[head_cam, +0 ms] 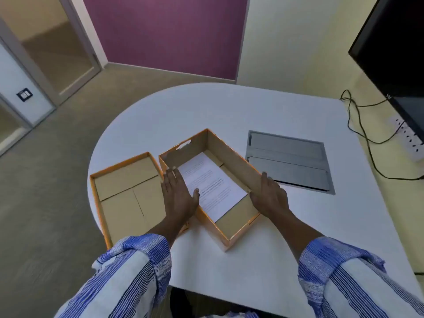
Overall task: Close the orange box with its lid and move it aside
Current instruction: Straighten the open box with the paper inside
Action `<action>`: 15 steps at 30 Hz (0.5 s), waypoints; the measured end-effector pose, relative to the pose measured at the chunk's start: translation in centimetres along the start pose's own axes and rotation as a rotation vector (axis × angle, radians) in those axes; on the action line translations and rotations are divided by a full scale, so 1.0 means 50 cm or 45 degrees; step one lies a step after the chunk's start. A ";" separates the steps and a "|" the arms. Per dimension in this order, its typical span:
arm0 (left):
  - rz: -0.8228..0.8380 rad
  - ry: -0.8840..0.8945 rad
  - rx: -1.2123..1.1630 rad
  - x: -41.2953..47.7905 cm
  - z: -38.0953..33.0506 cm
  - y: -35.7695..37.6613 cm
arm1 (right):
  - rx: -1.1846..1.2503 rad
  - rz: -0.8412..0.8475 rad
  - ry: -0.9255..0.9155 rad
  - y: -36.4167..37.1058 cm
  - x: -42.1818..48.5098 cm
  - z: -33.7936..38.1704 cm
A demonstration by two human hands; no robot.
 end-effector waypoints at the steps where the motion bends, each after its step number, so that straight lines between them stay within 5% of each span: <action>1: -0.001 -0.091 -0.071 -0.004 0.006 0.004 | 0.008 -0.012 0.002 -0.001 0.000 -0.001; 10: 0.100 -0.523 -0.645 -0.017 0.027 0.038 | -0.025 -0.074 0.026 -0.008 -0.002 -0.005; 15: 0.021 -0.438 -0.719 -0.013 0.031 0.036 | 0.122 -0.030 0.126 -0.003 -0.010 -0.030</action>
Point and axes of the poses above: each hand's wrist, its own x-axis towards the middle knuckle, its own y-axis out of the palm, z = x × y, the point moved 5 cm from there along x, towards the middle knuckle, and after that the axes turned 10 degrees about -x, right-handed, at the moved point
